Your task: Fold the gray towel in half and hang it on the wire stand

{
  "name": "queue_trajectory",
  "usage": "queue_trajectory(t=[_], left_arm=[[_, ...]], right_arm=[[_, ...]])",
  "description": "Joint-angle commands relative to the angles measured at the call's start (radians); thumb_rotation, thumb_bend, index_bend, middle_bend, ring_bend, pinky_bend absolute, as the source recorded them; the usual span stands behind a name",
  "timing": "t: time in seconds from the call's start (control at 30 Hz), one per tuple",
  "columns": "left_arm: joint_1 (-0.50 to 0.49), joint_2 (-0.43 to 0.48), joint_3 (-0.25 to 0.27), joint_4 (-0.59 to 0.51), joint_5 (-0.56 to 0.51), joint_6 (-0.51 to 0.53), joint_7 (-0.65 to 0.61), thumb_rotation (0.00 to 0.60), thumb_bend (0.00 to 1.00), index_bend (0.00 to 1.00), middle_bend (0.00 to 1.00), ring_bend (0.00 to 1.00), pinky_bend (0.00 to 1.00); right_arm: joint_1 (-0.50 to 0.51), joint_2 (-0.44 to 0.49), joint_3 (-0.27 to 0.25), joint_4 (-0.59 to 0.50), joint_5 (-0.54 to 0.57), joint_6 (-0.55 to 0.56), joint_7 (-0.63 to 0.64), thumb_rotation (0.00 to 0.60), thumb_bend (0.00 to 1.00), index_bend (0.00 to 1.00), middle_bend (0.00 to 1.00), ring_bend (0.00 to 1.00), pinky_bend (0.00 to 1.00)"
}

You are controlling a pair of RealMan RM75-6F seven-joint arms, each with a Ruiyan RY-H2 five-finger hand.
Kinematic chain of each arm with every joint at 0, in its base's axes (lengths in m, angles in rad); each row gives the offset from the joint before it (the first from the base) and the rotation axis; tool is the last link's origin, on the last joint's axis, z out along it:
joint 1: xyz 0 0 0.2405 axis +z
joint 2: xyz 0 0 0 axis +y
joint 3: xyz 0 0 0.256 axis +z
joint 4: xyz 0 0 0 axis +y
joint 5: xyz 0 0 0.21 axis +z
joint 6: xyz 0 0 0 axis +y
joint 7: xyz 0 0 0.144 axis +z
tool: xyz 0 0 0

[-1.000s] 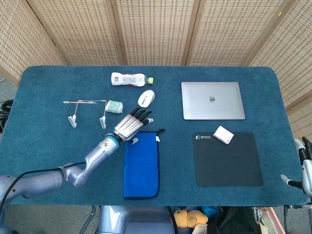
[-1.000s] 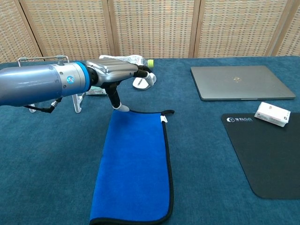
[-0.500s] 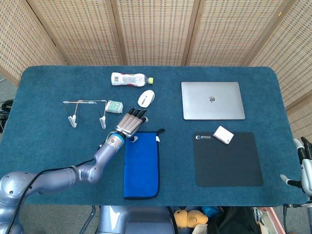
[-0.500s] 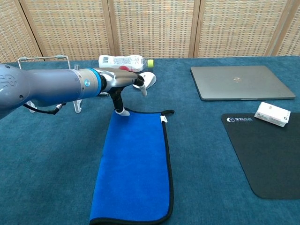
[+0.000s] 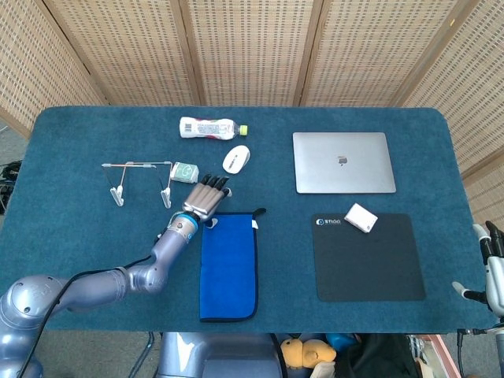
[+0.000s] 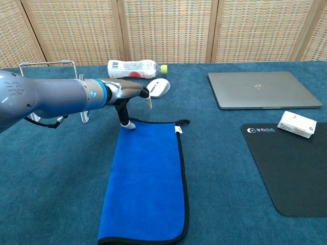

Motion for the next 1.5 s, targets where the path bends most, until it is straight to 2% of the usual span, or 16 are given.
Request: queue_trajectory(t=[0.03,0.73,1.17,1.33,1.5], left_arm=[[0.002,0.000,0.011,0.000,-0.013,0.000,0.001,0.600,0.31,0.23,0.00,0.00,0.00],[0.026,0.019,0.040,-0.033,-0.010,-0.004,-0.057,0.600,0.33,0.33,0.00,0.00,0.00],[0.008,0.017,0.055,-0.046,-0.046,0.002,-0.039,0.600,0.33,0.38,0.00,0.00,0.00],[-0.002,0.016,0.061,-0.055,-0.073,0.010,-0.024,0.600,0.35,0.50,0.00,0.00,0.00],[-0.008,0.020,0.062,-0.068,-0.088,0.017,-0.019,0.600,0.37,0.56,0.00,0.00,0.00]], right_arm=[[0.000,0.000,0.000,-0.001,-0.001,0.001,0.000,0.600,0.00,0.00,0.00,0.00,0.00],[0.001,0.001,-0.006,-0.007,-0.013,0.003,-0.002,0.600,0.00,0.00,0.00,0.00,0.00],[0.001,0.003,-0.006,-0.007,-0.014,0.001,0.003,0.600,0.00,0.00,0.00,0.00,0.00],[0.002,0.004,-0.006,-0.006,-0.014,-0.001,0.008,0.600,0.00,0.00,0.00,0.00,0.00],[0.002,0.005,-0.007,-0.006,-0.016,-0.001,0.010,0.600,0.00,0.00,0.00,0.00,0.00]])
